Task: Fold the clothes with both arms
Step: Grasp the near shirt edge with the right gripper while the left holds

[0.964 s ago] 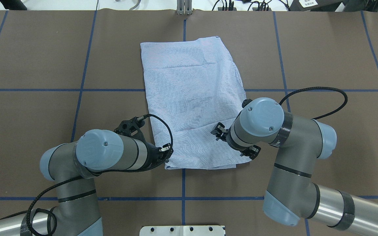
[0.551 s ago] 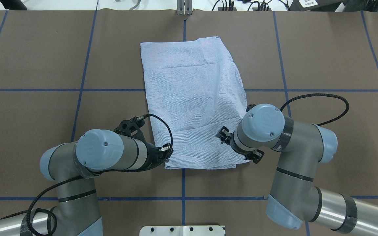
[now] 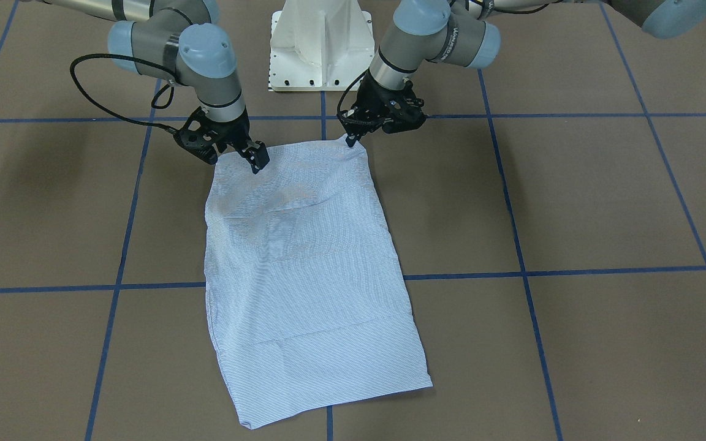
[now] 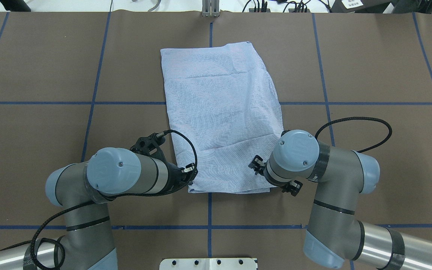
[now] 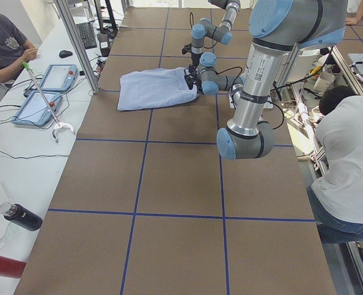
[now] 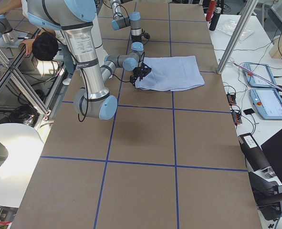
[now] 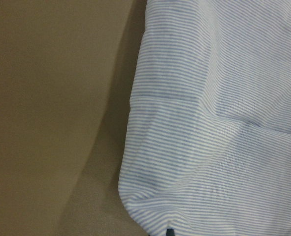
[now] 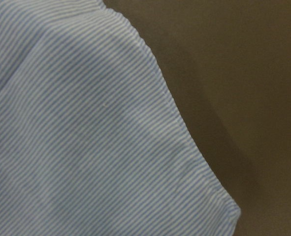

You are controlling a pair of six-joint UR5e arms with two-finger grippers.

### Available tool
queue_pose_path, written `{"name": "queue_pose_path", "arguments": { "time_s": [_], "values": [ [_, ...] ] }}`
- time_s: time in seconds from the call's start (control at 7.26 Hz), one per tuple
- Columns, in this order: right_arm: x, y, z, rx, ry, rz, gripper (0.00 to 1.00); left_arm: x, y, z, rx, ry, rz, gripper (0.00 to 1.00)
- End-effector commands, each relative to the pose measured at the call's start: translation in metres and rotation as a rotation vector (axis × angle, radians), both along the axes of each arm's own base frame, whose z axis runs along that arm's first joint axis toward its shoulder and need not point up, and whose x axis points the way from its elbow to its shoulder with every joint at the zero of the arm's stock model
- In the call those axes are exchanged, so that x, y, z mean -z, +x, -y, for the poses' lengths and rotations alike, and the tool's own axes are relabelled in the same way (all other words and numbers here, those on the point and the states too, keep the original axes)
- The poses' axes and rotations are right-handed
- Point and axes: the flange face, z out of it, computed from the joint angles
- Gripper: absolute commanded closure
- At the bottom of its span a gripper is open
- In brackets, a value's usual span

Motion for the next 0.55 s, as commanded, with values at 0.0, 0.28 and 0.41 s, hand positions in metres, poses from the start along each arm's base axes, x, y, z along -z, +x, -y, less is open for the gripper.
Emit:
{"name": "queue_pose_path", "arguments": {
  "time_s": [0.0,0.28,0.41],
  "values": [
    [-0.0074,-0.0080,-0.0041,0.011,-0.007,-0.017,0.00,-0.0003,0.0000,0.0004,0.001,0.000,0.001,1.00],
    [-0.0102,-0.0074,-0.0045,0.012,-0.010,-0.021,0.00,-0.0003,0.0000,0.0006,0.003,0.001,0.001,1.00],
    [-0.0103,-0.0074,-0.0045,0.012,-0.010,-0.021,0.00,-0.0010,0.0004,0.0007,0.003,0.000,0.002,1.00]
  ]
}}
